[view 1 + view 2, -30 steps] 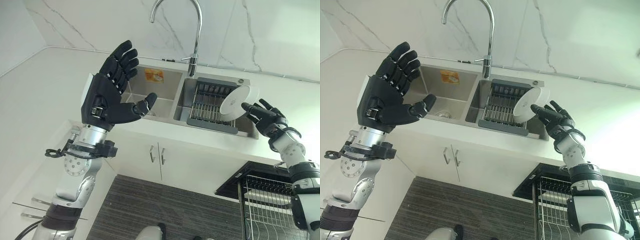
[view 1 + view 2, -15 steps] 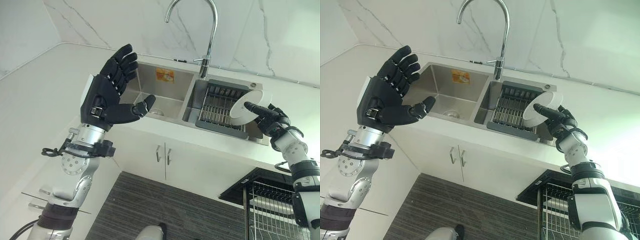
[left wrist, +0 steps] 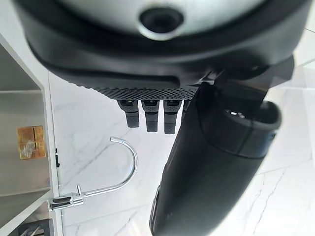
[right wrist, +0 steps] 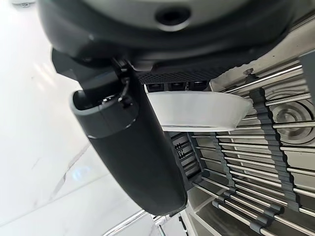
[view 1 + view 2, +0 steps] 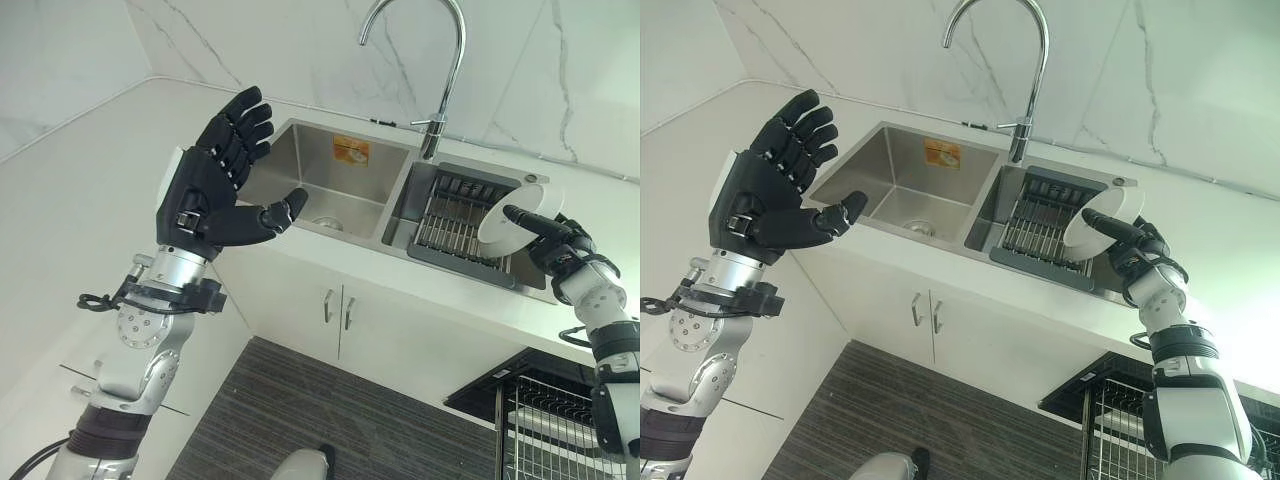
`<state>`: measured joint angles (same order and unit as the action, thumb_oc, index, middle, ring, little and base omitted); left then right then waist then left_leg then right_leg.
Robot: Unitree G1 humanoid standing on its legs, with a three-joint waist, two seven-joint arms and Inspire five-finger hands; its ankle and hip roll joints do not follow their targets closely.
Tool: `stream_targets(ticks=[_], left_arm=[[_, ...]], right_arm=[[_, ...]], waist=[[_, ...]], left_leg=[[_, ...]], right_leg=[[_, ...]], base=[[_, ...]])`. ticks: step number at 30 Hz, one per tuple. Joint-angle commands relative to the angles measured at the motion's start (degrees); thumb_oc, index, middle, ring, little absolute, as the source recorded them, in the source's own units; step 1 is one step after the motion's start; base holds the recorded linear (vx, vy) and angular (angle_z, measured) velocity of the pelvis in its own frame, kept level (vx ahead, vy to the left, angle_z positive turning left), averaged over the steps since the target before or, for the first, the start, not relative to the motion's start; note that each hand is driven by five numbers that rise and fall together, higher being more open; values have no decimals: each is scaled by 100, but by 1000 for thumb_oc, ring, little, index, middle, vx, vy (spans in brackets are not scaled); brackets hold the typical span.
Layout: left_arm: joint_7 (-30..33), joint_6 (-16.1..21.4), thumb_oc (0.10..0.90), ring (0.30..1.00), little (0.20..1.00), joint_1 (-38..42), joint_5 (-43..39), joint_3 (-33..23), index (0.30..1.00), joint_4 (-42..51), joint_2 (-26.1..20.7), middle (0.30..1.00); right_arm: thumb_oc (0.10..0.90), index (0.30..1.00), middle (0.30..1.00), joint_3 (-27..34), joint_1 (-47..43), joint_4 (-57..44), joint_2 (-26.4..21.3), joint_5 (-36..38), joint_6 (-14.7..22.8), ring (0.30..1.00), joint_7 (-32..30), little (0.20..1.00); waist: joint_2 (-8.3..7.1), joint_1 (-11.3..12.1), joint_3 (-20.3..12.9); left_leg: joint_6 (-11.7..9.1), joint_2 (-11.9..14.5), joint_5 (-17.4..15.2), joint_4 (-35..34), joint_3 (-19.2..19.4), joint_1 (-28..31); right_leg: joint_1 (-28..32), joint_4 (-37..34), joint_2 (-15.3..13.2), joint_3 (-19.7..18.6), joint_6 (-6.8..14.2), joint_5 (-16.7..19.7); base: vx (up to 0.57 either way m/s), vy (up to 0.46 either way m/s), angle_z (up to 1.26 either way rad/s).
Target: Place the dishes in the dishwasher.
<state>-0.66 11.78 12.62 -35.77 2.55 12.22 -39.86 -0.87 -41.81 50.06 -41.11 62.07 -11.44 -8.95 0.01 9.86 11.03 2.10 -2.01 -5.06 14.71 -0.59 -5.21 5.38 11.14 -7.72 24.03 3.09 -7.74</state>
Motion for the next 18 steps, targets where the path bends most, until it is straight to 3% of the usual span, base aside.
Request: stream_targets(ticks=[1,7,10,15,16,18], left_arm=[[17,412,800,900,900,318,-227,-123,900,301,-330,900],[-66,243,800,900,900,297,-293,-27,900,232,-374,900],[-897,-636,800,900,900,202,-1041,239,900,193,-293,900],[-1940,-1174,800,900,900,83,-1876,545,900,243,-395,900],[-2504,-1389,800,900,900,51,-2184,694,900,296,-459,900],[-2955,-1629,800,900,900,63,-2593,836,900,344,-489,900]], right_arm=[[400,300,300,-57,-769,82,-533,29,758,300,-261,300],[400,300,300,-205,-1029,410,-639,-140,765,300,-740,300],[400,300,300,-343,-1232,725,-740,-402,746,300,-916,300],[400,300,300,-470,-1276,740,-784,-491,862,300,-1032,300],[400,300,300,-508,-1271,749,-782,-481,984,300,-1010,300],[400,300,300,-537,-1266,748,-762,-459,1139,300,-957,300]], waist=[[-135,45,-780],[-112,127,-772],[-70,179,-774],[0,175,-757],[42,167,-744],[66,152,-740]], left_leg=[[-594,452,-696,248,352,256],[-631,445,-706,248,272,274],[-649,457,-673,248,261,266],[-659,471,-655,248,282,268],[-666,489,-651,248,312,278],[-673,500,-651,248,334,283]], right_leg=[[-278,605,-77,-165,63,-635],[-203,605,-77,-115,62,-701],[-177,605,-107,-40,70,-696],[-174,605,-118,-17,79,-684],[-171,605,-131,-6,87,-667],[-176,605,-138,-7,98,-651]], base=[[37,-30,11],[8,-17,8],[-18,9,25],[-14,37,13],[-31,57,0],[-27,55,-2]])
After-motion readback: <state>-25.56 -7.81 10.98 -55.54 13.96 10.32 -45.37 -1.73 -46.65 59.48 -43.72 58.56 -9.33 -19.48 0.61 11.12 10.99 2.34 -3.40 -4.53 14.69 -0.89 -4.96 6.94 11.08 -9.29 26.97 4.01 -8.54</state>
